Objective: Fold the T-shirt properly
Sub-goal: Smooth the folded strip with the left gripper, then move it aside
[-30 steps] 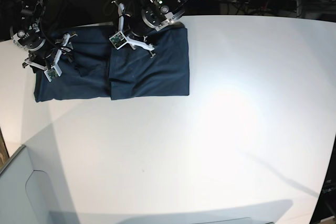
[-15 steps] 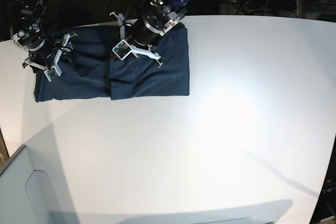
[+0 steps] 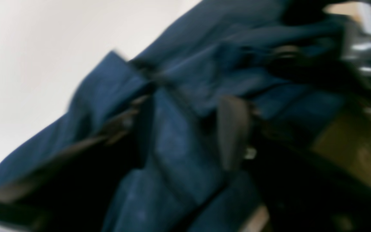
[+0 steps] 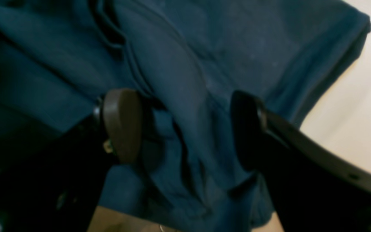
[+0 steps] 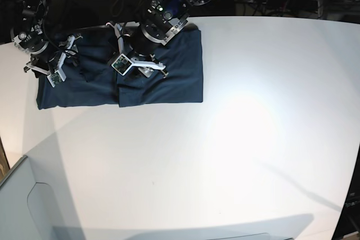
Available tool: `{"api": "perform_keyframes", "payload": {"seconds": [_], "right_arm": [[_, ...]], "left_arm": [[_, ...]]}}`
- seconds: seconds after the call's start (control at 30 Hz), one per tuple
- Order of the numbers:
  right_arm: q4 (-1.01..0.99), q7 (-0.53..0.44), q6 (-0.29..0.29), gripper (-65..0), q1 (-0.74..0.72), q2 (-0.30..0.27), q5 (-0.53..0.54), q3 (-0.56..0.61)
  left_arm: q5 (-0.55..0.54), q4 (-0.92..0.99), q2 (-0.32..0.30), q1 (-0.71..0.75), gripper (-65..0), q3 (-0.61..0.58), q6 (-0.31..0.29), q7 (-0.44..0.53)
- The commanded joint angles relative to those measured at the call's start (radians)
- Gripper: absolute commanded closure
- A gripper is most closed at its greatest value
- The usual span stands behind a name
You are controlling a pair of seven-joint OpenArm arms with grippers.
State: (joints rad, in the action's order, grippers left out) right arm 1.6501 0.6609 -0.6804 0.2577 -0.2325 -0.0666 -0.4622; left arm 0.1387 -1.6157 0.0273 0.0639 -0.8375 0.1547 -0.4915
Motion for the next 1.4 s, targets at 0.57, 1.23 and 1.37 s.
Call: {"api": "perform_keyframes", "payload": {"seconds": [0.57,1.23,1.37], "right_arm": [[0.017,-0.014,-0.018,-41.0,-0.007,-0.014,0.012,-0.005],[0.026,-0.023,-0.018,-41.0,-0.007,-0.012,0.014,-0.01],[0.081,-0.023,-0.018,-41.6,-0.024,0.029,0.014,-0.074]], "left_arm": [[0.002,0.053,-0.023,0.0,-31.7,-0.098,-0.004,0.017],[-0.037,-0.234,-0.114,0.06,-10.6,0.132,-0.004,0.018],[-0.037,-0.277,-0.111,0.089,0.0,0.251,-0.004,0.02]]}}
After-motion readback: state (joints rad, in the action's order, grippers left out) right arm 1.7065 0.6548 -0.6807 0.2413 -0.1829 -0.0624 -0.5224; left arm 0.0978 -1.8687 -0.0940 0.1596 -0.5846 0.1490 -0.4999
